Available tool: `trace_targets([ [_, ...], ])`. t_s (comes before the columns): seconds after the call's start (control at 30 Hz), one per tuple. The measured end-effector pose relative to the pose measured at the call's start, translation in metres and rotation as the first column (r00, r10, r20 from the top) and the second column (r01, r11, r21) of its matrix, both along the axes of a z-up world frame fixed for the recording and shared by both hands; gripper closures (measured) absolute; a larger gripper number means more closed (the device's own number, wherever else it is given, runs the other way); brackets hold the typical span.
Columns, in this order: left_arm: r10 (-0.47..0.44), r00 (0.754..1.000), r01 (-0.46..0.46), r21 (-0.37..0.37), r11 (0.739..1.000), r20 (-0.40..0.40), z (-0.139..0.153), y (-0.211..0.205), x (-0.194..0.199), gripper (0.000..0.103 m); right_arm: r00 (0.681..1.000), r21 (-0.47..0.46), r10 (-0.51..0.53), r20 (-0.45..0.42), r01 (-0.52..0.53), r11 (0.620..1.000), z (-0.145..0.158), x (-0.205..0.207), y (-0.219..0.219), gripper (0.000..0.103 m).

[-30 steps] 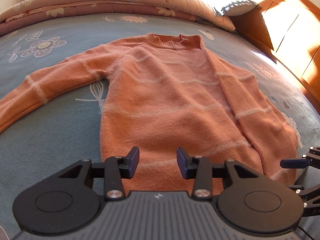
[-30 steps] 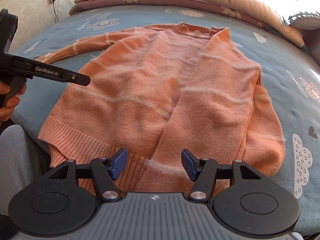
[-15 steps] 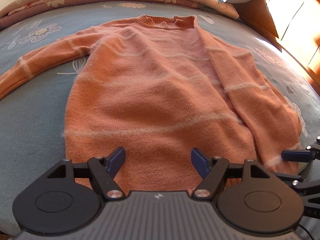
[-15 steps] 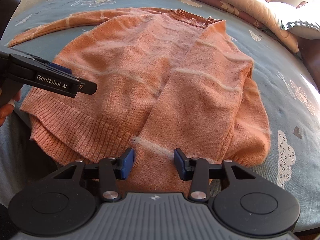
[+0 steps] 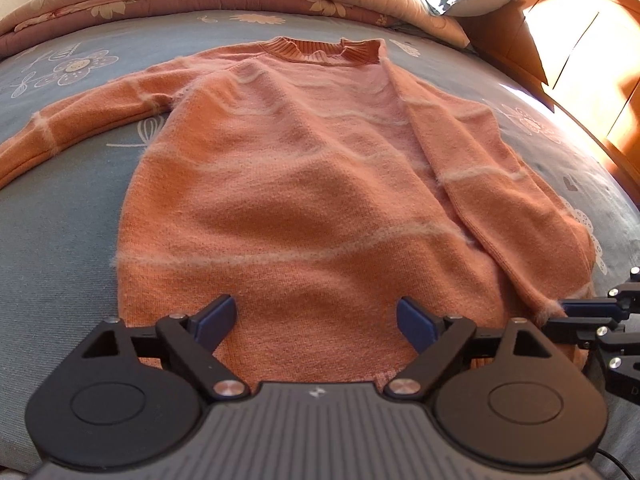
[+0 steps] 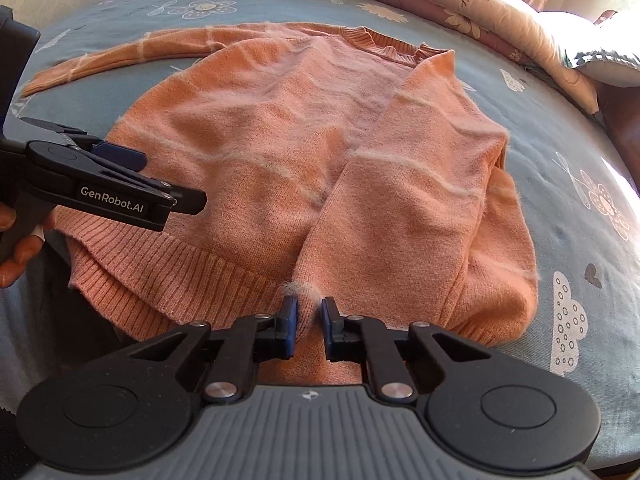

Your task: Fold clothes

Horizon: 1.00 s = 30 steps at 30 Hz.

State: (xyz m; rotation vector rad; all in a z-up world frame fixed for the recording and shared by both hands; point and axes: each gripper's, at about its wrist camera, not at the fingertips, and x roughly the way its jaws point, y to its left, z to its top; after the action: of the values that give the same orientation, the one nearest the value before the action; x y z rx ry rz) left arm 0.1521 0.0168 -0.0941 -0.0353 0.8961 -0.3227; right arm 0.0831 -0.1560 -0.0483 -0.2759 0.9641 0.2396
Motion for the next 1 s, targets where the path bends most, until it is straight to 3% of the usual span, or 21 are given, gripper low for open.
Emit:
trace_targets([
  [0.1, -0.002, 1.000, 0.002, 0.000, 1.000, 0.002, -0.001, -0.001, 0.000, 0.013, 0.999, -0.005, 0.002, 0.034, -0.002, 1.000, 0.015, -0.002, -0.008, 0.095],
  [0.3, 0.000, 1.000, 0.000, -0.014, 1.000, 0.000, -0.001, 0.001, 0.000, 0.013, 0.998, 0.004, -0.008, 0.063, 0.008, 1.000, 0.036, 0.005, -0.035, 0.097],
  [0.67, 0.006, 1.000, -0.007, -0.028, 1.000, -0.010, 0.000, 0.002, 0.002, 0.011, 0.971, -0.153, -0.133, 0.200, 0.165, 0.974, 0.069, 0.046, -0.113, 0.098],
  [1.0, 0.007, 1.000, -0.007, -0.022, 1.000, -0.024, 0.001, 0.001, 0.005, 0.010, 0.946, -0.260, -0.209, 0.250, 0.273, 0.926, 0.071, 0.096, -0.173, 0.098],
])
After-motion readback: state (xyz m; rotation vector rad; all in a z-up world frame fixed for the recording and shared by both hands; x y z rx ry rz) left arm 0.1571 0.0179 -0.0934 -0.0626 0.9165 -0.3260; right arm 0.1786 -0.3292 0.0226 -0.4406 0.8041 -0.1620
